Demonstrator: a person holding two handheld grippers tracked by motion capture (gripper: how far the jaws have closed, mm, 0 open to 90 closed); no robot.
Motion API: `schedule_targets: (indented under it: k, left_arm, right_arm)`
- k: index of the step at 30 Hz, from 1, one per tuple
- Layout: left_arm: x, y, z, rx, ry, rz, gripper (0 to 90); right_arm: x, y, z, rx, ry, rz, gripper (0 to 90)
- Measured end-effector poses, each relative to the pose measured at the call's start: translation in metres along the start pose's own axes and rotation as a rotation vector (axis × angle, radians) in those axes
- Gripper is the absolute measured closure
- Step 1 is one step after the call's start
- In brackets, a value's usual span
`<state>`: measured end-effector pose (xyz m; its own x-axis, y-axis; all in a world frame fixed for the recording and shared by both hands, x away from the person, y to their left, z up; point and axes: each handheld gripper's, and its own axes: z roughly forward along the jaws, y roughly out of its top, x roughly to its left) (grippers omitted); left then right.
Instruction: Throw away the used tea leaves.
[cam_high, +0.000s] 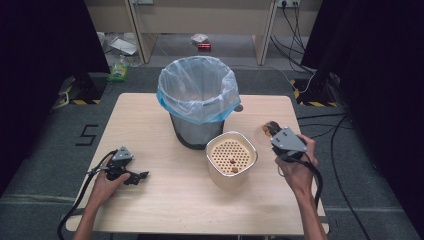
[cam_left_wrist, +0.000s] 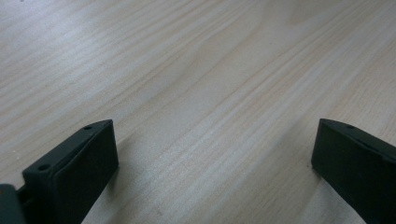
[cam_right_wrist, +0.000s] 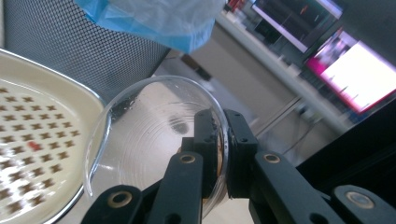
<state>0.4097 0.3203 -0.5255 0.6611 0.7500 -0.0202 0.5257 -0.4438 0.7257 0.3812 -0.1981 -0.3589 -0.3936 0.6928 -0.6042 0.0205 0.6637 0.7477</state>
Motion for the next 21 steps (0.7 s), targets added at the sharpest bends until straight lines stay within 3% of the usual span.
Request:
schedule_targets:
  k: [5, 7, 10, 11, 12, 14, 17, 18, 20, 21]
  left_arm:
    - [0.000, 0.000, 0.000, 0.000, 0.000, -0.001, 0.0]
    - [0.000, 0.000, 0.000, -0.001, 0.000, -0.001, 0.0]
    - [0.000, 0.000, 0.000, -0.001, 0.000, -0.001, 0.0]
    - [0.000, 0.000, 0.000, -0.001, 0.000, -0.001, 0.0]
    - [0.000, 0.000, 0.000, -0.001, 0.000, -0.001, 0.0]
    - [0.000, 0.000, 0.000, -0.001, 0.000, -0.001, 0.0]
    - [0.000, 0.000, 0.000, -0.002, 0.000, -0.001, 0.0]
    - [0.000, 0.000, 0.000, -0.002, 0.000, -0.001, 0.0]
    - [0.000, 0.000, 0.000, -0.001, 0.000, 0.000, 0.0]
    - [0.000, 0.000, 0.000, -0.002, 0.000, -0.001, 0.0]
  right_arm:
    - [0.018, 0.018, 0.008, -0.034, -0.059, -0.212, 85.6]
    - [0.020, 0.020, 0.009, -0.054, -0.064, -0.230, 85.6]
    - [0.023, 0.029, 0.008, -0.143, -0.089, -0.278, 85.8]
    - [0.023, 0.029, 0.008, -0.143, -0.089, -0.278, 85.8]
    - [0.028, 0.031, 0.008, -0.189, -0.095, -0.321, 85.8]
    - [0.035, 0.031, 0.008, -0.222, -0.104, -0.374, 85.8]
    - [0.044, 0.031, 0.003, -0.305, -0.142, -0.396, 86.4]
    - [0.044, 0.031, 0.003, -0.305, -0.142, -0.396, 86.4]
    - [0.051, 0.028, 0.011, -0.271, -0.140, -0.456, 85.9]
    - [0.051, 0.026, 0.012, -0.289, -0.143, -0.447, 86.3]
